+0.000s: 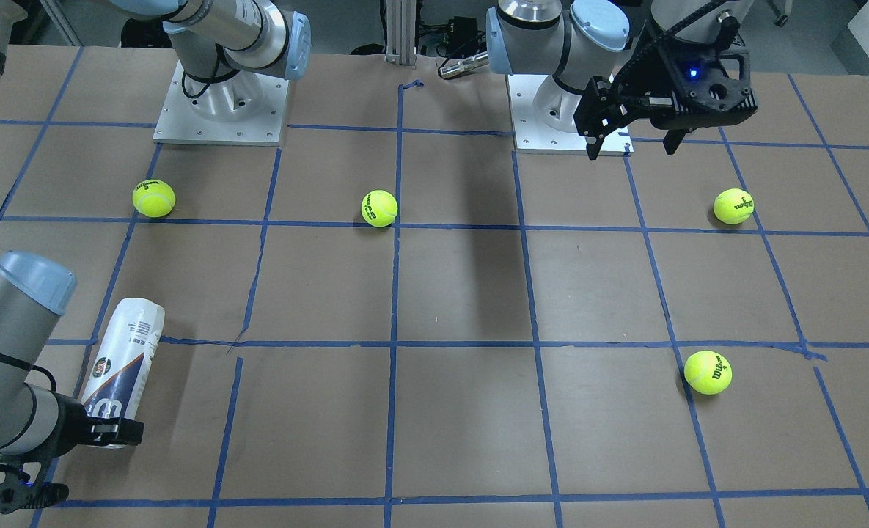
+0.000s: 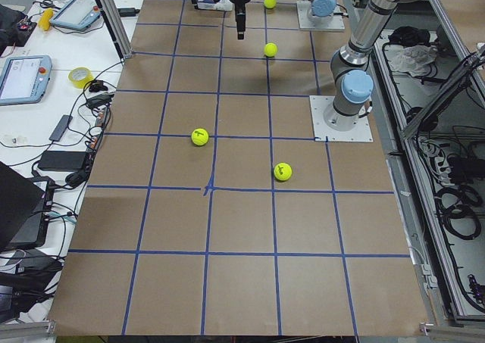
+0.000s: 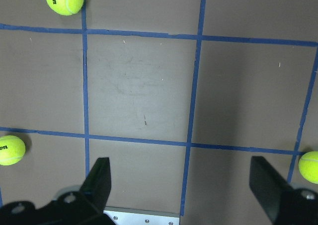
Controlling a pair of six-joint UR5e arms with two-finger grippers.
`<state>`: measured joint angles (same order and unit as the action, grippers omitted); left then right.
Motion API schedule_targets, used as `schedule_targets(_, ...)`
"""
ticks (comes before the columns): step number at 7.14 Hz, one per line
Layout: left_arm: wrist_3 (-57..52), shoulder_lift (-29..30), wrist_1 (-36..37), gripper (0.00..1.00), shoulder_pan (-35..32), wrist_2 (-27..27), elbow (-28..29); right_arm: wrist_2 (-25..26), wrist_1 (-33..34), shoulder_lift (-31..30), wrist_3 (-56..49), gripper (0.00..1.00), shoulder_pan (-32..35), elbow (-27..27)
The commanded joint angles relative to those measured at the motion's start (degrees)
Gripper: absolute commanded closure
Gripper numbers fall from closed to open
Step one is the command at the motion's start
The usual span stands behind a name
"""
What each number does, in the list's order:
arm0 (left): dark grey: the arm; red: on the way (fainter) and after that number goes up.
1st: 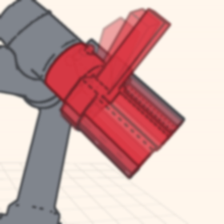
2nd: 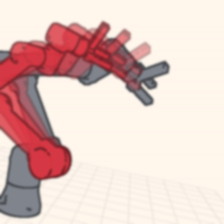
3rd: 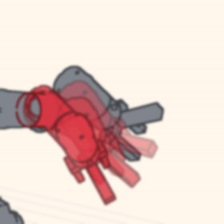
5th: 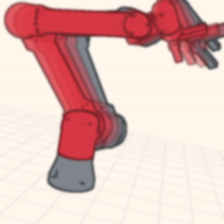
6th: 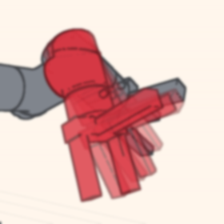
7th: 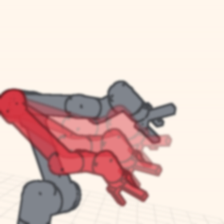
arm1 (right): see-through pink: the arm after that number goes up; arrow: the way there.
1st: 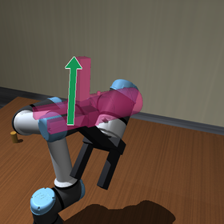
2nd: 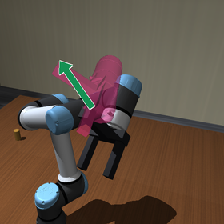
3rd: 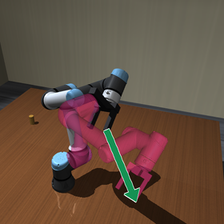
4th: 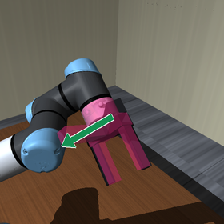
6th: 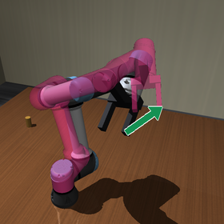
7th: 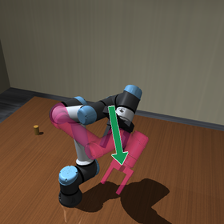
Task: Lift up tennis ball bucket
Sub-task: 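Close the right gripper on the can's top rim, then carry the can toward the left arm and lay it on its side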
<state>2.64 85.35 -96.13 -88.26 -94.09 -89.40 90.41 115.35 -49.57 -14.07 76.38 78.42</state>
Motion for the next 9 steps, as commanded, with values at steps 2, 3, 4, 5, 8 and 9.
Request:
schedule_targets(2,0.0,0.2,0.1,0.0,0.0,0.0,-0.2,-2.1,4.3,-0.7,-6.5,0.43,0.2,-0.1)
schedule_targets(3,-0.1,0.2,0.0,0.0,-0.1,-0.4,-0.2,-7.2,4.4,-2.3,-6.7,0.43,0.6,-0.1)
schedule_targets(4,-0.1,0.3,0.2,0.0,0.0,-0.6,-0.2,-9.1,3.8,-4.5,-6.8,0.44,3.4,-0.1)
schedule_targets(5,-0.1,0.3,0.1,0.0,0.0,-0.7,-0.2,-8.0,3.6,-6.6,-9.5,0.6,9.3,-0.1)
schedule_targets(8,-0.1,0.4,0.5,0.0,0.5,-1.3,-0.1,-5.3,3.1,-9.0,-21.3,0.56,25.9,1.6)
schedule_targets(9,1.0,1.4,1.1,0.0,1.8,-1.3,1.4,-5.1,3.2,-9.0,-21.3,0.65,32.4,1.6)
